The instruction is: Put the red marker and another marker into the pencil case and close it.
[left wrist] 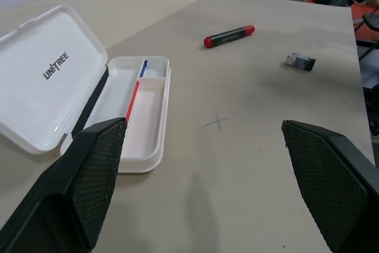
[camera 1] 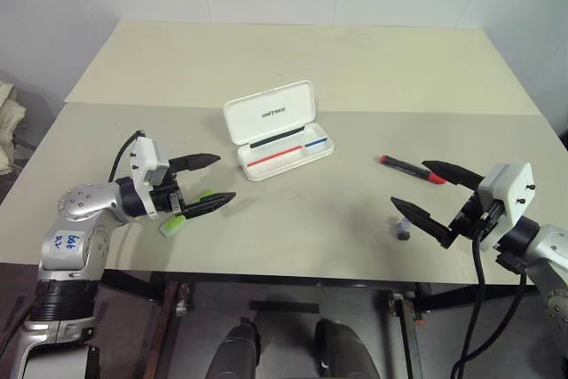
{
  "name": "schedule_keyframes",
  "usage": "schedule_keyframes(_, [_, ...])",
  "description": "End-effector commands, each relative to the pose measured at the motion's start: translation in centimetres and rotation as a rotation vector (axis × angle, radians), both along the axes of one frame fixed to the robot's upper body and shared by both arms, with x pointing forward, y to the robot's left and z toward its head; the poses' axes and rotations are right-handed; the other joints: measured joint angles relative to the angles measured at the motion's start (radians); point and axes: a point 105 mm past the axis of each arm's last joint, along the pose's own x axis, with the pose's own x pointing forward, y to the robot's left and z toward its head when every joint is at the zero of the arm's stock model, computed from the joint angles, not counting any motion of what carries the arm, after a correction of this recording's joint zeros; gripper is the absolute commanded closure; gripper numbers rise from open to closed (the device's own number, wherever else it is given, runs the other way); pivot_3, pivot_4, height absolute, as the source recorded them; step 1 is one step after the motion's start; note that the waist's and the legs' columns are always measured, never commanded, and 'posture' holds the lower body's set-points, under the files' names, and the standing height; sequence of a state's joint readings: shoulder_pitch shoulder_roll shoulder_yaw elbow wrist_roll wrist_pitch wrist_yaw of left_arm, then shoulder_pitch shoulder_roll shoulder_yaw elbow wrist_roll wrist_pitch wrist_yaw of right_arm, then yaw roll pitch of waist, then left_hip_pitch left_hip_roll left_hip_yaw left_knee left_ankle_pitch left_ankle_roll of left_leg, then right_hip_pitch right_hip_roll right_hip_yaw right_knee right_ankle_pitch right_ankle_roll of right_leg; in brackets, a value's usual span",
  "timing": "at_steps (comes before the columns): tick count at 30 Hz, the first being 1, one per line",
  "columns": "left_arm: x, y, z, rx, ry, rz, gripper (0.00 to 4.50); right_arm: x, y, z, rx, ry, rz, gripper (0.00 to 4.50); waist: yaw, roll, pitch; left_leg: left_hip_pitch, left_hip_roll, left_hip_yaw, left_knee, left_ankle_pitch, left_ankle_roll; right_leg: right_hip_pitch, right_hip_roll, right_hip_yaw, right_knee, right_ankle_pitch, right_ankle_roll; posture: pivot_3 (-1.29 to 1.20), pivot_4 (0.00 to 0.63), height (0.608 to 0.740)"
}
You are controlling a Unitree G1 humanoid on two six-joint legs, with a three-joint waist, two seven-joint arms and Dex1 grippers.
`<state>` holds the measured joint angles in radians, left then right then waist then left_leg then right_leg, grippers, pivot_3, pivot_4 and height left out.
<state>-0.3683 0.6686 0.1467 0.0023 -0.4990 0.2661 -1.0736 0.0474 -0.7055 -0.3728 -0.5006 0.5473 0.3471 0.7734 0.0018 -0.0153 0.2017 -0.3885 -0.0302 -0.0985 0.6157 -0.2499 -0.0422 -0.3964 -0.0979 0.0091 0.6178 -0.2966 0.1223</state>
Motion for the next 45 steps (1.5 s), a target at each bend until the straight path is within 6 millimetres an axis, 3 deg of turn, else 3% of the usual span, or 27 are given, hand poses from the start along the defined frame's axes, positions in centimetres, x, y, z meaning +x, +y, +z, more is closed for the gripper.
schedule_keyframes(1, [0.1, -0.4, 1.1, 0.03, -0.06, -0.023, 0.02, -0.1, 0.8, 0.9, 0.009, -0.047, 0.023, 0.0, 0.0, 0.0, 0.0, 0.0, 0.0, 0.0, 0.0, 0.0, 0.0, 0.0, 0.0, 0.0, 0.0, 0.0, 0.0, 0.0, 0.15, 0.74])
schedule_keyframes(13, [2.4, -2.4, 1.2, 0.091, -0.108, -0.071, 0.02, -0.6, 2.8, 0.9, 0.019, -0.049, 0.066, 0.0, -0.001, 0.0, 0.0, 0.0, 0.0, 0.0, 0.001, 0.0, 0.0, 0.0, 0.0, 0.0, 0.001, 0.0, 0.0, 0.0, 0.15, 0.74])
schedule_keyframes(16, [2.8, -2.3, 1.2, 0.092, -0.107, -0.078, 0.62, -0.4, 3.7, 1.0, 0.035, -0.059, 0.071, 0.0, -0.003, 0.0, 0.0, 0.0, -0.001, 0.0, 0.002, 0.0, 0.0, 0.001, 0.0, 0.0, 0.001, 0.0, 0.001, 0.0, 0.15, 0.74])
schedule_keyframes(19, [3.6, -2.9, 1.0, 0.115, -0.12, -0.062, 1.57, -0.4, 4.4, 1.1, 0.045, -0.067, 0.088, 0.0, -0.003, 0.0, 0.0, 0.0, 0.0, 0.0, 0.001, 0.0, 0.0, 0.0, 0.001, 0.0, 0.001, 0.0, 0.001, 0.0, 0.15, 0.74])
schedule_keyframes(30, [7.9, -5.6, -0.4, 0.255, -0.131, 0.014, 1.57, -1.1, 6.3, 1.5, 0.015, -0.068, 0.197, 0.0, 0.008, -0.001, 0.0, -0.001, -0.002, -0.001, 0.006, 0.0, 0.001, 0.001, 0.0, 0.0, 0.002, 0.001, 0.003, 0.0, 0.15, 0.74])
schedule_keyframes(38, [8.6, -6.4, -1.9, 0.344, -0.111, 0.0, 1.57, -1.7, 6.0, 0.0, -0.077, 0.01, 0.285, 0.0, -0.002, -0.001, 0.0, -0.001, -0.002, 0.0, 0.006, 0.0, 0.001, 0.001, 0.001, 0.0, 0.003, 0.001, 0.003, 0.0, 0.15, 0.74])
schedule_keyframes(45, [9.1, -6.8, -3.3, 0.394, -0.072, 0.028, 1.57, -1.4, 5.7, 0.3, -0.086, -0.012, 0.265, 0.0, -0.001, -0.001, 0.001, -0.001, -0.002, -0.001, 0.007, 0.0, 0.001, 0.001, 0.001, 0.0, 0.004, 0.001, 0.003, 0.0, 0.15, 0.74])
